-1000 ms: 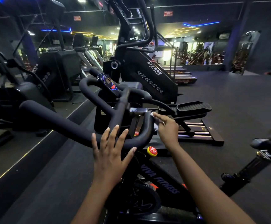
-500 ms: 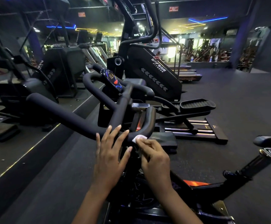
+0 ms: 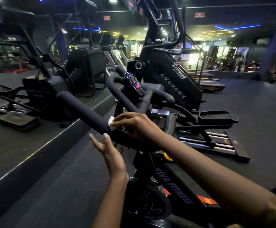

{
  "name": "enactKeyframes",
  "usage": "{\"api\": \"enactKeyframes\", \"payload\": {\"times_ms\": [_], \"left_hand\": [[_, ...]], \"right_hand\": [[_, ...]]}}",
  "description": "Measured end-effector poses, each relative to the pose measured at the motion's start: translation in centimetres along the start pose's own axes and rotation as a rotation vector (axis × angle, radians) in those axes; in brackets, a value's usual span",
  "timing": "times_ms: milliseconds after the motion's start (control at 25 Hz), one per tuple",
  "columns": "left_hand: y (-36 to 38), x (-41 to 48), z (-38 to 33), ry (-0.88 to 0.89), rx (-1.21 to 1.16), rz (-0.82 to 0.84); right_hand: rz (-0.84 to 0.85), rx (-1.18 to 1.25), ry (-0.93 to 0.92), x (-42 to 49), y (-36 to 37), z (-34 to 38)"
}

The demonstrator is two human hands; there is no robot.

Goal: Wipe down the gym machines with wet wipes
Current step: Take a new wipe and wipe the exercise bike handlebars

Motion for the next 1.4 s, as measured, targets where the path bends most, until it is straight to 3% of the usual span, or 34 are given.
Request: {"api": "enactKeyframes", "payload": {"times_ms": [240,680,1000,1160,1400], "left_hand": [[2.2,0.8,1.2,0.048,-0.026,-0.052],[5.7,0.9,1.7,0.263,-0.009,-0.457],[5.9,0.9,2.1,0.311,0.02,-0.537],[5.9,1.4,2.2,0.354,0.063,-0.547],[5.9,1.6,2.5,0.392,0.043,-0.578]], "right_hand": [[0.21,0.077,-0.117,-1.6,-1.4,-1.1],[0.443,0.281,-0.218,-5.2,-7.7,-8.0],[-0.03,0.431,-0.238,9.7,0.4,-7.4],[-0.047,0.407,-0.379,15.2,4.6,-4.9],[0.04,0.5,-0.448,11.8,5.9,-6.7]]}}
Point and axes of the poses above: each hand's wrist, its own x-axis towards the middle knuckle, its own y-axis out of the palm, z = x × y, the point moved 1 cm from there along x, towards the middle knuckle, and after that the axes turned 4 degrees about -z, right-handed, at the moved point
